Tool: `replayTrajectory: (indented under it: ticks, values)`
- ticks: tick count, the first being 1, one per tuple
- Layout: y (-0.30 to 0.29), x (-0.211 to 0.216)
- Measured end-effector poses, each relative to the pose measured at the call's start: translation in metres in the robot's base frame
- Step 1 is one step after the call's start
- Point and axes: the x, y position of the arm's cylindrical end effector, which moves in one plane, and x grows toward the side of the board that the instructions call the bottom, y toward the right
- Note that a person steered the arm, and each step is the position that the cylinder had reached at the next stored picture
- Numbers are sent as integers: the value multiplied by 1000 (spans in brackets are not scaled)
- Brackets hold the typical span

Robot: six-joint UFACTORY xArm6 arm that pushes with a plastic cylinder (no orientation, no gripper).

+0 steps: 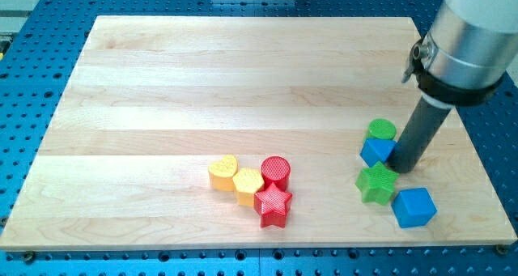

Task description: Slightly move the cube below the green star

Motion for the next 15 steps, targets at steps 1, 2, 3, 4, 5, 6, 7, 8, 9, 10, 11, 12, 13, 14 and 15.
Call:
replayTrajectory:
  ticks: [1,2,3,4,5,6,7,8,9,10,11,12,13,14,15]
  values:
    - [0,-14]
    - [0,-25]
    - [37,27]
    - [28,104]
    - [25,108]
    - [26,92]
    - [33,73]
    - [23,74]
    - [3,85]
    - [-4,77]
    - [-7,77]
    - [-9,77]
    - [-8,82]
    - [-11,88]
    - [-12,91]
